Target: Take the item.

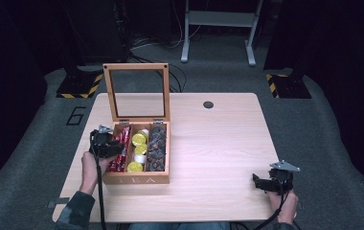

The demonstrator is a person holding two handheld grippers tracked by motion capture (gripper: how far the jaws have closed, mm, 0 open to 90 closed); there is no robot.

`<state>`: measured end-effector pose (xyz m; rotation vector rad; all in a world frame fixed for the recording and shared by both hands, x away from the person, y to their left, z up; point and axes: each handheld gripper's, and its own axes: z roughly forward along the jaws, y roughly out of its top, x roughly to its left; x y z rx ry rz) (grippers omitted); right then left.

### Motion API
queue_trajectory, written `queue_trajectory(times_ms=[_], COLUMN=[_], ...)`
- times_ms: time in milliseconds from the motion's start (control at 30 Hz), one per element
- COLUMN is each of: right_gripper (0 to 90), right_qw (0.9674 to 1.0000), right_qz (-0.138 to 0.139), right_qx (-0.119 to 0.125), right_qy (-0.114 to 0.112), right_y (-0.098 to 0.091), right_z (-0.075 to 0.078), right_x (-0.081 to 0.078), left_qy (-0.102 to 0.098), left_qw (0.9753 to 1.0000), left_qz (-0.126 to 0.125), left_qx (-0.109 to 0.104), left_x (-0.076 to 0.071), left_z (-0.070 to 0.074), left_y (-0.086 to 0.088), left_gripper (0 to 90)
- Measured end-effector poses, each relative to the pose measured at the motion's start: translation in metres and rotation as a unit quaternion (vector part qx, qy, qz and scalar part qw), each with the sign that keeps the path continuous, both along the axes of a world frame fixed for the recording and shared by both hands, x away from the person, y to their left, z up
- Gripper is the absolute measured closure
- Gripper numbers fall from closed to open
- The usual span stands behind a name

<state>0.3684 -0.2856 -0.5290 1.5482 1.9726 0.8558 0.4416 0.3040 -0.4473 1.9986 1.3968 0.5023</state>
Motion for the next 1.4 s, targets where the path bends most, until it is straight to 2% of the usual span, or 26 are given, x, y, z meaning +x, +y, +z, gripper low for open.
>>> queue_trajectory(times_ms=[200, 300, 367, 500, 700, 800, 967, 1400], right_gripper=[5.7, 6.0, 6.2, 6.2, 6.5, 6.7, 6.8, 6.9], right_qw=[1.0000, 1.0000, 1.0000, 1.0000, 1.0000, 1.0000, 1.0000, 1.0000], right_qz=[0.001, 0.001, 0.002, 0.001, 0.000, -0.001, 0.000, -0.001], right_qx=[0.000, 0.000, 0.000, 0.001, 0.002, 0.002, 0.002, 0.003], right_qy=[-0.001, -0.001, -0.002, -0.002, -0.002, -0.002, -0.002, -0.003], right_y=[0.000, 0.000, 0.000, 0.000, 0.000, 0.000, 0.000, 0.000], right_z=[0.000, 0.000, 0.000, 0.000, 0.000, 0.000, 0.000, 0.000], right_x=[0.000, 0.000, 0.000, 0.000, 0.000, 0.000, 0.000, 0.000], left_qy=[0.007, 0.003, 0.008, 0.006, -0.013, -0.019, -0.030, -0.053], left_qw=[1.0000, 0.9999, 0.9999, 0.9999, 0.9997, 0.9995, 0.9992, 0.9983], left_qz=[0.002, 0.009, 0.008, 0.010, 0.018, 0.025, 0.028, 0.014], left_qx=[-0.003, -0.010, -0.012, -0.004, 0.008, -0.002, -0.004, -0.018], left_x=[0.002, 0.002, 0.002, 0.003, -0.001, -0.003, -0.006, -0.012], left_z=[0.000, 0.000, 0.000, -0.001, 0.000, -0.001, 0.001, 0.014], left_y=[0.001, 0.004, 0.006, 0.004, 0.002, 0.003, 0.003, 0.002], left_gripper=[68.1, 73.0, 74.6, 75.2, 80.5, 81.1, 81.6, 82.2])
